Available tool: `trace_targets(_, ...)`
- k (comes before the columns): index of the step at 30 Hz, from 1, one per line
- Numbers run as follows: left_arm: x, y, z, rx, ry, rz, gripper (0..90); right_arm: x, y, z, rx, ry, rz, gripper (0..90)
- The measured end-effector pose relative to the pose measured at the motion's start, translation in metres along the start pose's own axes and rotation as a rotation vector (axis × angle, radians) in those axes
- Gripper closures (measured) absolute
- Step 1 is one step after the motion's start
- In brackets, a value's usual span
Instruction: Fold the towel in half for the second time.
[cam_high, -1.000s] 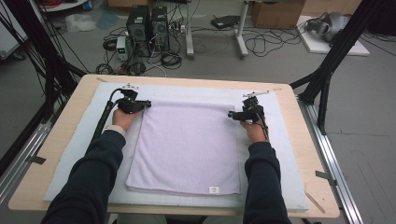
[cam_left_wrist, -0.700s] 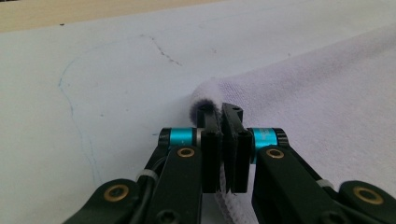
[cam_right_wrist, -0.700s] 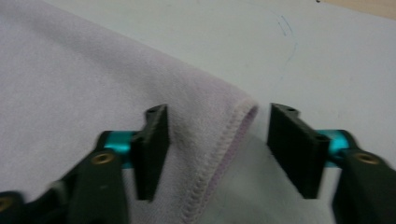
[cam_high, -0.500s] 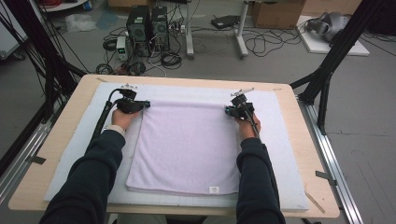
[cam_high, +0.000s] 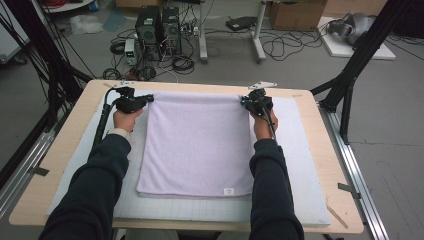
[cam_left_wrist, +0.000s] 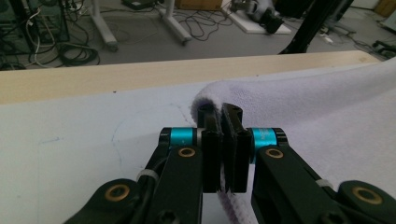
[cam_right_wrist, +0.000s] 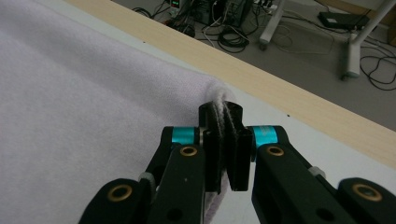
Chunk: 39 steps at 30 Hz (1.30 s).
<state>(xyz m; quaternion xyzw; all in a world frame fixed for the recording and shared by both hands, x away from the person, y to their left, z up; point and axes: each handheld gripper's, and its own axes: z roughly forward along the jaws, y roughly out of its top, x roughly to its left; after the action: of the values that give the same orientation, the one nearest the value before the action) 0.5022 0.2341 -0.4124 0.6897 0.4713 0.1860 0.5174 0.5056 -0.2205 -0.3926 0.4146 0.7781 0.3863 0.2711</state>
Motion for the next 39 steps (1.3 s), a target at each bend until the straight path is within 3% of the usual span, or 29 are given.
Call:
trace_targets(2,-0.001,-0.002,-0.003,-0.008,-0.020,0.007,86.4,0.002,-0.001,-0.001,0.002,0.012,0.006,87.3)
trace_targets(6,-0.003,-0.009,-0.012,-0.021,-0.062,-0.005,86.3,0.009,0.003,-0.009,0.009,0.039,-0.045,87.2)
trace_targets(12,-0.011,-0.014,-0.035,-0.057,-0.091,0.039,86.3,0.017,0.006,-0.027,-0.004,0.044,-0.098,87.1)
trace_targets(14,-0.016,-0.016,-0.042,-0.056,-0.097,0.065,86.4,0.018,0.002,-0.033,-0.007,0.052,-0.097,87.1)
trace_targets(22,-0.034,-0.027,-0.069,-0.098,-0.136,0.084,86.3,0.023,-0.026,-0.070,-0.068,0.101,-0.021,87.1)
trace_targets(31,-0.053,-0.046,-0.095,-0.119,-0.181,0.100,86.3,0.040,-0.051,-0.096,-0.085,0.116,-0.024,86.8)
trace_targets(39,-0.061,-0.061,-0.116,-0.133,-0.205,0.089,86.2,0.052,-0.064,-0.117,-0.098,0.139,-0.021,86.0)
